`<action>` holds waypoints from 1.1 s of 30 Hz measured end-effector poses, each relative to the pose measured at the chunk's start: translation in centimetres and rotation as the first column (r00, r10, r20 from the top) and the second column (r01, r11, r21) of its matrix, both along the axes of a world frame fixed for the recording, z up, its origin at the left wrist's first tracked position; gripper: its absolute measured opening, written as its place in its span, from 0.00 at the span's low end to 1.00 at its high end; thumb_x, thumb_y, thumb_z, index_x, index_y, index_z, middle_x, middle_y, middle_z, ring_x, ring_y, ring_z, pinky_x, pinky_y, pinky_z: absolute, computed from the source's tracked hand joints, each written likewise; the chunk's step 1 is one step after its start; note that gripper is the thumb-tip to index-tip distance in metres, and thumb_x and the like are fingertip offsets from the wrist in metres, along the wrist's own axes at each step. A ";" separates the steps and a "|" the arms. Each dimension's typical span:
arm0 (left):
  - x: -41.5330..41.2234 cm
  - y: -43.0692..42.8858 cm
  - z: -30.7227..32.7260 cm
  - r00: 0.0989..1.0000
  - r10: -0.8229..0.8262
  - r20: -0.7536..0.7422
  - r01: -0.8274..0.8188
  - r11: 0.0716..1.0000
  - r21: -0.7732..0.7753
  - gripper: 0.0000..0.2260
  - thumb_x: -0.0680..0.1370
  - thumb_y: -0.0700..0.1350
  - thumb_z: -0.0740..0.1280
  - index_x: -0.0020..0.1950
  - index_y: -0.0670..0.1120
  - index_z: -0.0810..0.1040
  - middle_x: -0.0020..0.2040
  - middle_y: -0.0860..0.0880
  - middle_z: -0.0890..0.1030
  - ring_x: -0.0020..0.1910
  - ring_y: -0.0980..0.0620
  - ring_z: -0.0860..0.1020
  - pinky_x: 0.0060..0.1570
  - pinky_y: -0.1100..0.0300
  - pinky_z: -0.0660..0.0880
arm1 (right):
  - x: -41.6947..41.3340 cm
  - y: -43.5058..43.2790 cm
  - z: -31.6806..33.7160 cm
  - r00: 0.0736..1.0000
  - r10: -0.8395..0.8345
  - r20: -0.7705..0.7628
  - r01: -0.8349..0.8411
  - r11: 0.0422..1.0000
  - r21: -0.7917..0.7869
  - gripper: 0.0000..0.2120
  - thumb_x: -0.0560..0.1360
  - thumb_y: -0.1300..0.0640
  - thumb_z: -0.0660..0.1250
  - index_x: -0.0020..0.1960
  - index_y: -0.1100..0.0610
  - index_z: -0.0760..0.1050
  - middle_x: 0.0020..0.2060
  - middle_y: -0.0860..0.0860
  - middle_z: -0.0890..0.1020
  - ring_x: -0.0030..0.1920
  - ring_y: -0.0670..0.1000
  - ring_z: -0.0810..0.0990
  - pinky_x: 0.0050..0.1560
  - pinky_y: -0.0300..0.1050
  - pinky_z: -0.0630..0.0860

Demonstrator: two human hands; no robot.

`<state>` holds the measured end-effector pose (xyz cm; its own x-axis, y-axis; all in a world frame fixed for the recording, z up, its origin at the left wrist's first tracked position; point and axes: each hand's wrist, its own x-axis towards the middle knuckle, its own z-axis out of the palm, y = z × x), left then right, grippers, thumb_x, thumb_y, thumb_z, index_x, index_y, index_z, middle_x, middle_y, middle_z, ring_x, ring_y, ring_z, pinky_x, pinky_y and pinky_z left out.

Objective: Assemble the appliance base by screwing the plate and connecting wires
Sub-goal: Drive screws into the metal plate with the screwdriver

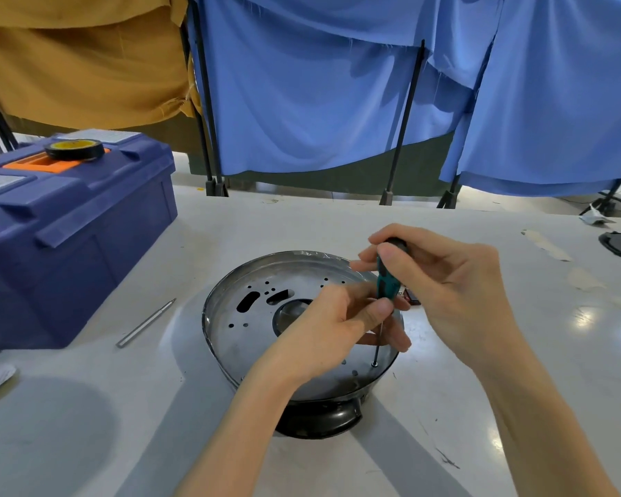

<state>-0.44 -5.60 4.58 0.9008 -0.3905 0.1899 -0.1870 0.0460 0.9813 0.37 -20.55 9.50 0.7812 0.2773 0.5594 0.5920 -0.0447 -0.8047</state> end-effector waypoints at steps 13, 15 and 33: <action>0.1 -0.6 0.1 0.999 0.001 0.045 -0.001 1.000 0.009 0.11 0.83 0.44 0.60 0.60 0.41 0.77 0.45 0.42 0.85 0.45 0.47 0.85 0.50 0.60 0.79 | -0.6 2.2 -1.7 0.730 -0.601 0.324 0.633 0.774 0.010 0.08 0.74 0.51 0.72 0.46 0.55 0.81 0.31 0.50 0.81 0.31 0.52 0.80 0.40 0.41 0.77; 0.1 -0.4 0.2 0.999 0.016 0.031 -0.017 1.000 0.025 0.11 0.83 0.44 0.60 0.59 0.40 0.77 0.42 0.44 0.85 0.45 0.48 0.85 0.51 0.60 0.79 | -0.1 0.9 -1.1 0.970 -0.242 0.002 0.242 0.970 0.012 0.12 0.74 0.49 0.70 0.55 0.52 0.82 0.42 0.48 0.86 0.43 0.49 0.85 0.49 0.46 0.82; 0.2 -0.7 0.0 0.997 -0.009 0.070 0.001 0.993 0.114 0.11 0.84 0.40 0.58 0.63 0.42 0.76 0.51 0.39 0.84 0.50 0.49 0.83 0.51 0.67 0.76 | -1.3 2.1 -2.5 0.687 -0.689 0.233 0.699 0.714 0.048 0.11 0.74 0.49 0.73 0.46 0.57 0.80 0.28 0.53 0.77 0.28 0.56 0.76 0.34 0.49 0.77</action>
<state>-0.22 -6.29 4.56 0.8847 -0.4177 0.2070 -0.2560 -0.0643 0.9645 -0.89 -18.44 7.00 0.6188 -0.2677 0.7386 0.5359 -0.5437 -0.6460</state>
